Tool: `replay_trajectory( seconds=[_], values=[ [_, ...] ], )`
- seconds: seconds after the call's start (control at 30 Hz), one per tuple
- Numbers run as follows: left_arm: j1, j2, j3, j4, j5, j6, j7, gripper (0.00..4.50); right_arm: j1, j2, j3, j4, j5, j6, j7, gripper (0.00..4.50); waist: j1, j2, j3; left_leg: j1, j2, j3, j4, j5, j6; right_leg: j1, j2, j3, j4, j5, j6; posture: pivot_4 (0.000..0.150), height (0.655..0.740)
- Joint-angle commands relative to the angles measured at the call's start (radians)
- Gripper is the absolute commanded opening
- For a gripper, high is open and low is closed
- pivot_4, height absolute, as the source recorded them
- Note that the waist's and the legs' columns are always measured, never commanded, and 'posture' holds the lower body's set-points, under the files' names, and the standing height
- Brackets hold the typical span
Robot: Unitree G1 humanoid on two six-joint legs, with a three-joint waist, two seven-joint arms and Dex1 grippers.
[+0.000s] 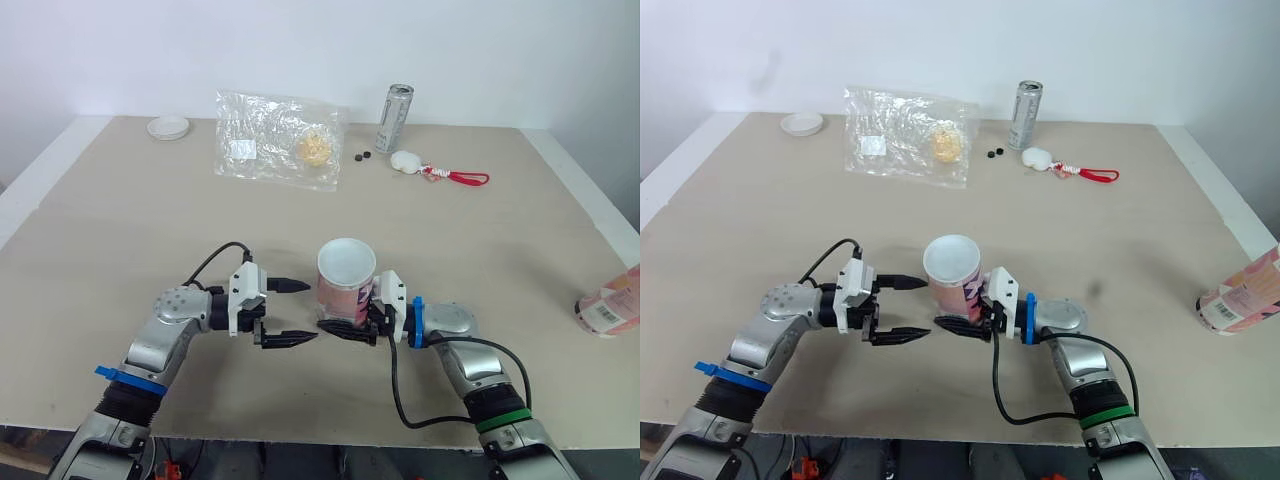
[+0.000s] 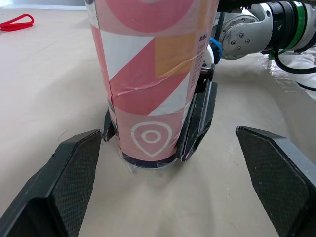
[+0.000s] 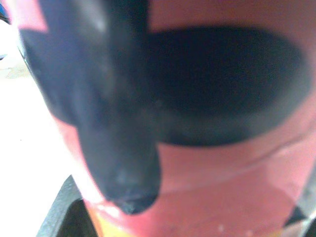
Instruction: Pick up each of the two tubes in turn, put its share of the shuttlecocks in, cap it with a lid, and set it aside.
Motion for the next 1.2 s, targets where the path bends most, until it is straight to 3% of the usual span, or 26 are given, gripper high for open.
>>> replay_trajectory(
  seconds=[0.03, 0.37, 0.63, 0.97, 1.2],
  values=[
    [-0.018, 0.01, 0.022, -0.003, -0.001, -0.025, -0.001, 4.5, 0.01, -0.018, -0.016, -0.013, 0.005, -0.005, -0.005, 2.64, 0.0, 0.0, 0.0, 0.0, 0.0, 0.0, 0.0, 0.0, 0.0, 0.0, 0.0, 0.0, 0.0, 0.0, 0.0, 0.15, 0.74],
    [-0.046, 0.01, 0.012, 0.002, -0.008, -0.014, -0.009, 4.5, 0.135, -0.035, -0.14, -0.225, 0.089, 0.072, -0.151, 2.64, 0.002, 0.0, 0.0, -0.001, 0.0, 0.0, 0.0, 0.0, 0.0, 0.0, 0.0, 0.0, 0.0, -0.001, 0.001, 0.15, 0.74],
    [-0.089, -0.005, 0.007, 0.005, -0.025, 0.018, -0.02, 4.5, 0.31, 0.033, -0.406, -0.369, 0.116, 0.093, -0.525, 2.64, 0.002, 0.0, 0.0, -0.001, -0.001, -0.001, 0.0, 0.0, 0.0, 0.0, 0.0, 0.0, 0.0, -0.001, 0.001, 0.15, 0.74],
    [-0.089, -0.041, 0.004, -0.013, -0.058, 0.065, -0.029, 4.5, 0.343, 0.102, -0.633, -0.295, 0.105, 0.076, -0.871, 2.64, -0.001, 0.003, -0.001, 0.0, 0.0, 0.0, 0.0, 0.0, 0.0, 0.0, 0.0, 0.0, 0.0, 0.0, 0.0, 0.15, 0.74],
    [-0.088, -0.047, 0.001, -0.016, -0.052, 0.066, -0.019, 4.5, 0.315, 0.078, -0.643, -0.207, 0.118, 0.087, -0.88, 2.64, -0.001, 0.004, -0.001, 0.0, 0.0, 0.0, 0.0, 0.0, 0.001, 0.001, 0.0, 0.001, 0.0, 0.0, 0.0, 0.15, 0.74]
  ],
)
